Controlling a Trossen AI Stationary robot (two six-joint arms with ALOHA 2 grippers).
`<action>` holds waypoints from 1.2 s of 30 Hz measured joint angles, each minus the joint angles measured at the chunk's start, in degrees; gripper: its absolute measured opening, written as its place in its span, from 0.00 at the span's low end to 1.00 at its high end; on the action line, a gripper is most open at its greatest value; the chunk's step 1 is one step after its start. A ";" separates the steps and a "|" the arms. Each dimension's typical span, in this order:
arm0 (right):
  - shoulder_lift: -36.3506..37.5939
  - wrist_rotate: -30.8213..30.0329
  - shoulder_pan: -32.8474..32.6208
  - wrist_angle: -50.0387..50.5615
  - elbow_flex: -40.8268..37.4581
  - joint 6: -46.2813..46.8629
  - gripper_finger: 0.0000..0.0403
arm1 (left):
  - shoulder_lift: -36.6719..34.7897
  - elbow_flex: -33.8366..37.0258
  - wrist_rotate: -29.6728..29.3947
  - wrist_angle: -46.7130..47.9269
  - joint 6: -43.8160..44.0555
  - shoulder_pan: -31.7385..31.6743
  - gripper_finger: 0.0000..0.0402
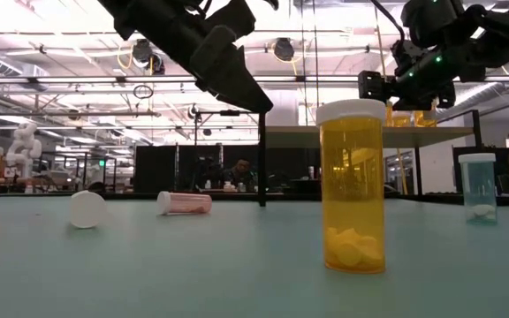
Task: Pick and place medicine bottles onto shelf by color
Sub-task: Put the orange pill bottle on the shelf, then put the yellow pill bottle on the shelf
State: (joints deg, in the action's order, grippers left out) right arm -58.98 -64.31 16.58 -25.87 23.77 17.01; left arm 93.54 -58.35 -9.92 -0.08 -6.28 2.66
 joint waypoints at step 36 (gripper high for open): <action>11.83 19.93 -25.24 -0.75 -0.04 -16.80 0.83 | 0.00 0.00 -0.80 6.81 11.85 5.04 0.78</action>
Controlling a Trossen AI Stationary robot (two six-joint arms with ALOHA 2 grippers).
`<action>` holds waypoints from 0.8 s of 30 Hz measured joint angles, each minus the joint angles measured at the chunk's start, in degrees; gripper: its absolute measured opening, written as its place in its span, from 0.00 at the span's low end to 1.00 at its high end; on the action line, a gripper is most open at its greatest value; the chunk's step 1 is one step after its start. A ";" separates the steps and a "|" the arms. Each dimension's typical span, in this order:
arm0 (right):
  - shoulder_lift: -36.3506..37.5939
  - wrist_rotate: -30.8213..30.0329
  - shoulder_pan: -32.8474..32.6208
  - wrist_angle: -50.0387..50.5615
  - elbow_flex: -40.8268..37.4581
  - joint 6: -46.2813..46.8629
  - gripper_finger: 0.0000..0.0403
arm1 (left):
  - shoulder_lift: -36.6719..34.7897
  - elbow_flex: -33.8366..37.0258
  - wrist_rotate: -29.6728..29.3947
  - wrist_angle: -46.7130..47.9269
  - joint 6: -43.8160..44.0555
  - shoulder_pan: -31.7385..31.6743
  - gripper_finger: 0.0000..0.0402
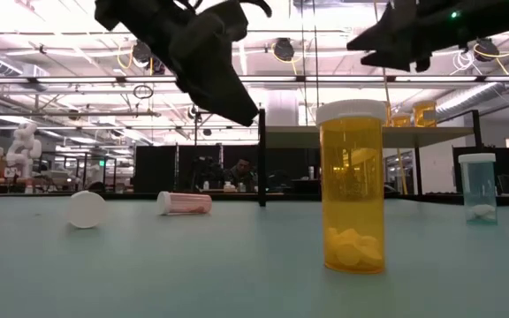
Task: Pick and place medicine bottles onto shelf by color
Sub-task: Put the yellow pill bottle on the shelf
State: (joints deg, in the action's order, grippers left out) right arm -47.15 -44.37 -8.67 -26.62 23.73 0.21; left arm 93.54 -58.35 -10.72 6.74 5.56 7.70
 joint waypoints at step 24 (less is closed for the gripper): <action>3.77 6.79 -10.24 -3.17 5.79 -7.44 0.83 | -0.11 0.00 -5.84 8.04 18.35 23.85 0.78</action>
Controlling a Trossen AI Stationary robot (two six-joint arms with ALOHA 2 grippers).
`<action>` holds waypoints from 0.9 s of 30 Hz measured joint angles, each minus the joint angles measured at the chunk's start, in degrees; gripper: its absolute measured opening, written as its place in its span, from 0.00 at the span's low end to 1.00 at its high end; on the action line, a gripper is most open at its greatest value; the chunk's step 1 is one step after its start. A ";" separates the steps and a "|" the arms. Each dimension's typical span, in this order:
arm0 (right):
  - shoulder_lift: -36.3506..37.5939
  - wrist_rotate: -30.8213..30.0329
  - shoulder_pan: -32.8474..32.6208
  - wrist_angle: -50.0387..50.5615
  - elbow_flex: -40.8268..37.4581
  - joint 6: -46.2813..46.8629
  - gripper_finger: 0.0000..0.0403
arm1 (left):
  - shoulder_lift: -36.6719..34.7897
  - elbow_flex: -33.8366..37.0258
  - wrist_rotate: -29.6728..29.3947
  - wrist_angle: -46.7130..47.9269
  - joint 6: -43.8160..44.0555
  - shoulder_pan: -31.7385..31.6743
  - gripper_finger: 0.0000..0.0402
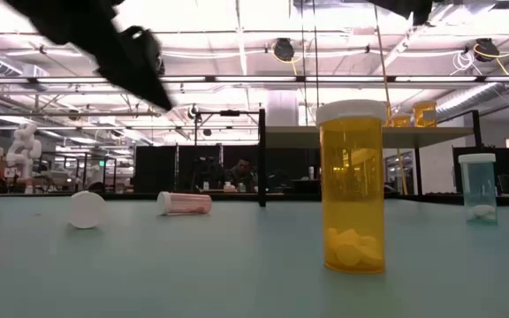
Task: Pick and place medicine bottles onto shelf by color
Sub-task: Put the yellow pill bottle on the shelf
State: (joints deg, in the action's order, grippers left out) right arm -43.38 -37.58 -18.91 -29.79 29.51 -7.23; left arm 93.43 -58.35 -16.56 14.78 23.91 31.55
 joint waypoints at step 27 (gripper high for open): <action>-0.43 -1.29 -3.37 -2.72 2.32 -4.76 0.83 | -9.45 -0.02 1.00 21.71 17.40 4.58 0.78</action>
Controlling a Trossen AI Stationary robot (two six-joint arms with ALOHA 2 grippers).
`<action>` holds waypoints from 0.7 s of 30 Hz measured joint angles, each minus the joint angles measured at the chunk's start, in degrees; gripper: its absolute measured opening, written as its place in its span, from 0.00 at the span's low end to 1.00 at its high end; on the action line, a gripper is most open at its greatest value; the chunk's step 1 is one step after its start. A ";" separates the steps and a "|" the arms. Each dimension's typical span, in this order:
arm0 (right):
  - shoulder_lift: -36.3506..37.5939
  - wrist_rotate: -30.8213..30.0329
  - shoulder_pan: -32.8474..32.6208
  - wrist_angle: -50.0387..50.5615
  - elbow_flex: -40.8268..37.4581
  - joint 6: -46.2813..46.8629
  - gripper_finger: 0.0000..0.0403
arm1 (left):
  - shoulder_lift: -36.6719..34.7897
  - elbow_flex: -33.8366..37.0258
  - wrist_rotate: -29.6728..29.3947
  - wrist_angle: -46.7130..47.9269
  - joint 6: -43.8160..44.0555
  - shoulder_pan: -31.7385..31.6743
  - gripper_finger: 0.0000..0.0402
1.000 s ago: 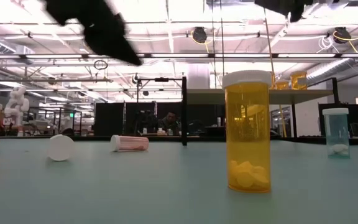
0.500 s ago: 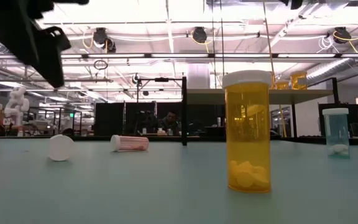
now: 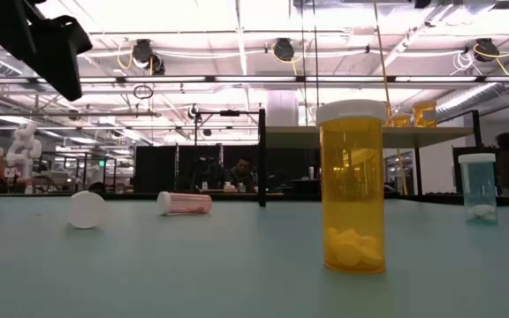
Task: Pick and place medicine bottles onto shelf by color
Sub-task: Put the yellow pill bottle on the shelf
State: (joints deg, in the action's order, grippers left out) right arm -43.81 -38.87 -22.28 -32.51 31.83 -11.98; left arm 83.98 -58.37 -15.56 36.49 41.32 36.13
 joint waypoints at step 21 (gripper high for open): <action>-2.79 -0.04 -3.82 3.64 0.00 6.81 0.83 | 0.03 0.00 6.33 -1.29 -21.40 -4.25 0.78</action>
State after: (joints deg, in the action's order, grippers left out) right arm -46.60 -38.92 -26.11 -28.86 31.83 -5.17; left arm 84.01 -58.37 -9.23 35.20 19.92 31.88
